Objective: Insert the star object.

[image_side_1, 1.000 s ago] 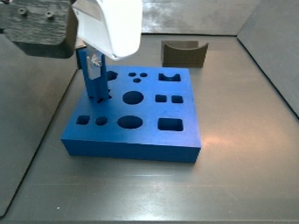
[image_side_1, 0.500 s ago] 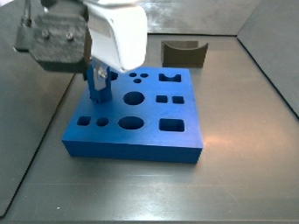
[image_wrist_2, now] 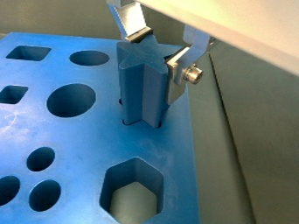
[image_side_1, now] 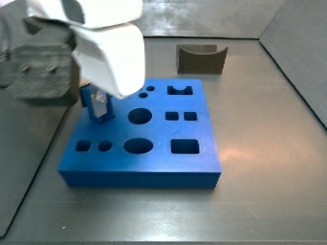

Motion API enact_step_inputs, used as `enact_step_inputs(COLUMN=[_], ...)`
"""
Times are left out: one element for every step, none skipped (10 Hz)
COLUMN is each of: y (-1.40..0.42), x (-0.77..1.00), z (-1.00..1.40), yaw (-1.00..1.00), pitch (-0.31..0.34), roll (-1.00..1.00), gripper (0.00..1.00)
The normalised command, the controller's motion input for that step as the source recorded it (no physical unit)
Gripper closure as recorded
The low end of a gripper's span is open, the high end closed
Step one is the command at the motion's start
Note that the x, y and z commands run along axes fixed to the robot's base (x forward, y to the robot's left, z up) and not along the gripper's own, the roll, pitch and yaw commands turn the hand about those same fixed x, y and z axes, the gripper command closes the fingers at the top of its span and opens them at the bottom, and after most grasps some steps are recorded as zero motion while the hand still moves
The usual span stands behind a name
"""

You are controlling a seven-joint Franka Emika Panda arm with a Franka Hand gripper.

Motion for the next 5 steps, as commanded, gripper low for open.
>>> enact_step_inputs(y=[-0.33,-0.22,0.0,0.0,0.0], x=[-0.15,0.0,0.0,0.0,0.0], z=[-0.65,-0.51,-0.23,0.0,0.0], yaw=[0.22,0.07,0.0,0.0,0.0], pitch=[-0.223,-0.227,-0.156,0.0,0.0], roll=[0.23,0.0,-0.06,0.01,0.0], gripper=[1.0,1.0,1.0,1.0,1.0])
